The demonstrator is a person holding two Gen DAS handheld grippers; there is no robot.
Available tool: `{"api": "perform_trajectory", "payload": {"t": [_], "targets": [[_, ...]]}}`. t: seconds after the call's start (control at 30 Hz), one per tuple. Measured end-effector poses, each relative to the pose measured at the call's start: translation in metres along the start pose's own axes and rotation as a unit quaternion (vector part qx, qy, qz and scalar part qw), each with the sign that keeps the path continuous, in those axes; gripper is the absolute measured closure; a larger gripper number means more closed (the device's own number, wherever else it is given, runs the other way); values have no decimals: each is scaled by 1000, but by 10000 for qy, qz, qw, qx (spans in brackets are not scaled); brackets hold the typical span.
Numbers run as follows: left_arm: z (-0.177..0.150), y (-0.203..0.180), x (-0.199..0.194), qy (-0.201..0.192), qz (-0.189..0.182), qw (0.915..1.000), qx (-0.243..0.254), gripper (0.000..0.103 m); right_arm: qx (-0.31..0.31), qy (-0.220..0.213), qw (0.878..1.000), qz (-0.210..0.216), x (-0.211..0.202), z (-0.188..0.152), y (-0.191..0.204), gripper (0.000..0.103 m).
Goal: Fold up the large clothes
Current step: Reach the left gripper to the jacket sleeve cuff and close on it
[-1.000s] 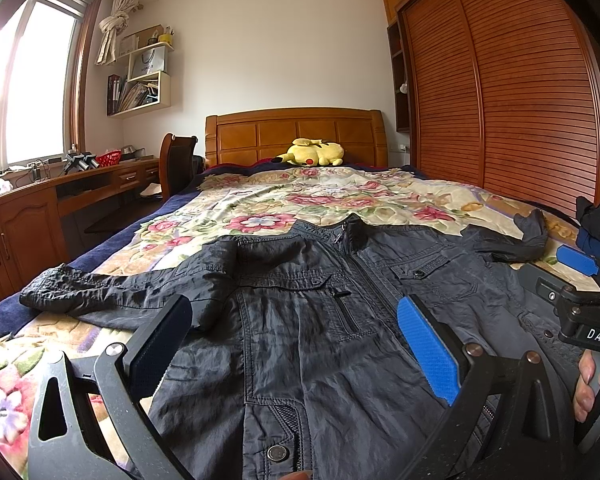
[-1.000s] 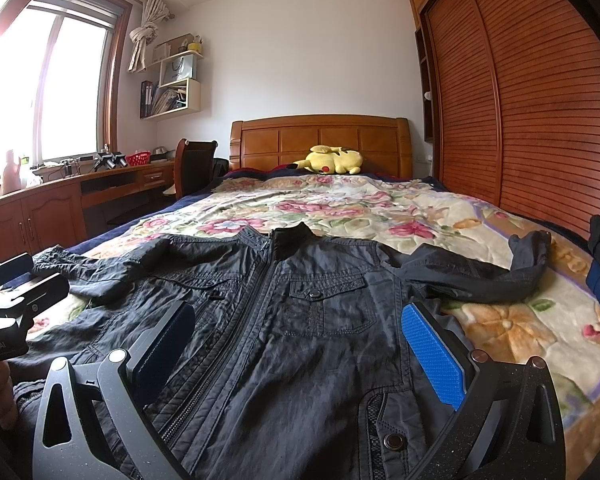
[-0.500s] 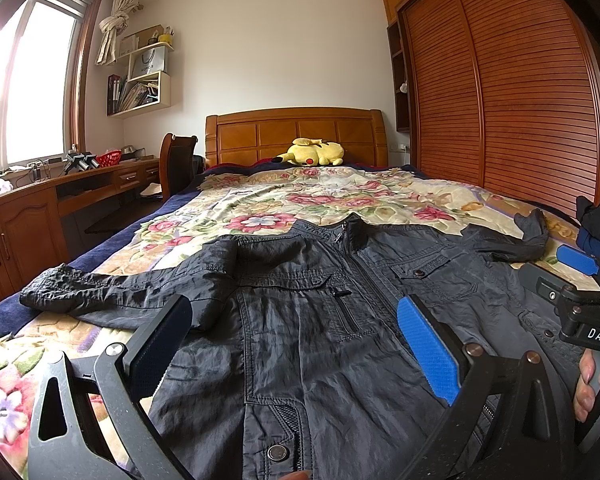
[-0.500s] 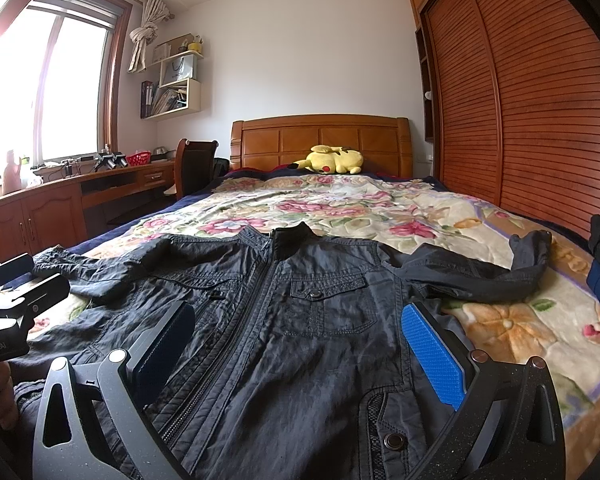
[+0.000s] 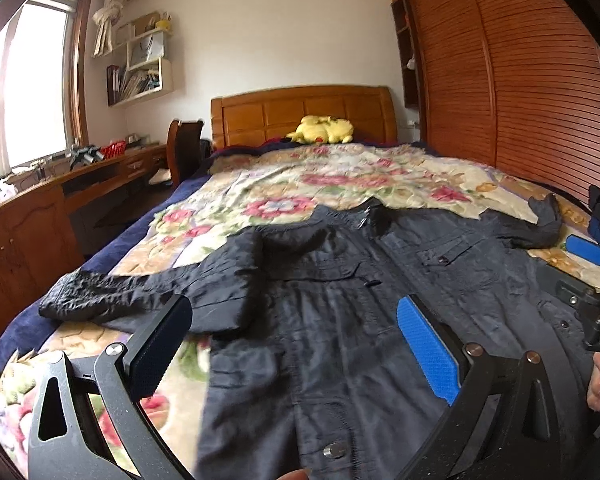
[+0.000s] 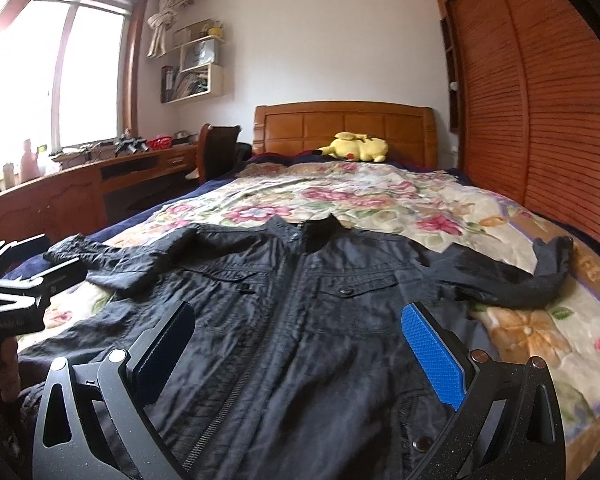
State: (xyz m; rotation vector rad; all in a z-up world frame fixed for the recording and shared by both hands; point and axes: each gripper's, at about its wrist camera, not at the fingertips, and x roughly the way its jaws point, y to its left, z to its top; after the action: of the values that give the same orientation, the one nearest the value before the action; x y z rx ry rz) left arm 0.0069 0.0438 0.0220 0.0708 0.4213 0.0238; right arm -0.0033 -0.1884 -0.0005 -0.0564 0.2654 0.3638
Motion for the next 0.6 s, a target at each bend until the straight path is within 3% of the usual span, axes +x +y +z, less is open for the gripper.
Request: {"api": "perform_trajectory", "payload": {"t": [0.6], "targets": [[-8,100,29,617,477,9969,68,0,-346,222,9974,590,21,40,44,0]]}}
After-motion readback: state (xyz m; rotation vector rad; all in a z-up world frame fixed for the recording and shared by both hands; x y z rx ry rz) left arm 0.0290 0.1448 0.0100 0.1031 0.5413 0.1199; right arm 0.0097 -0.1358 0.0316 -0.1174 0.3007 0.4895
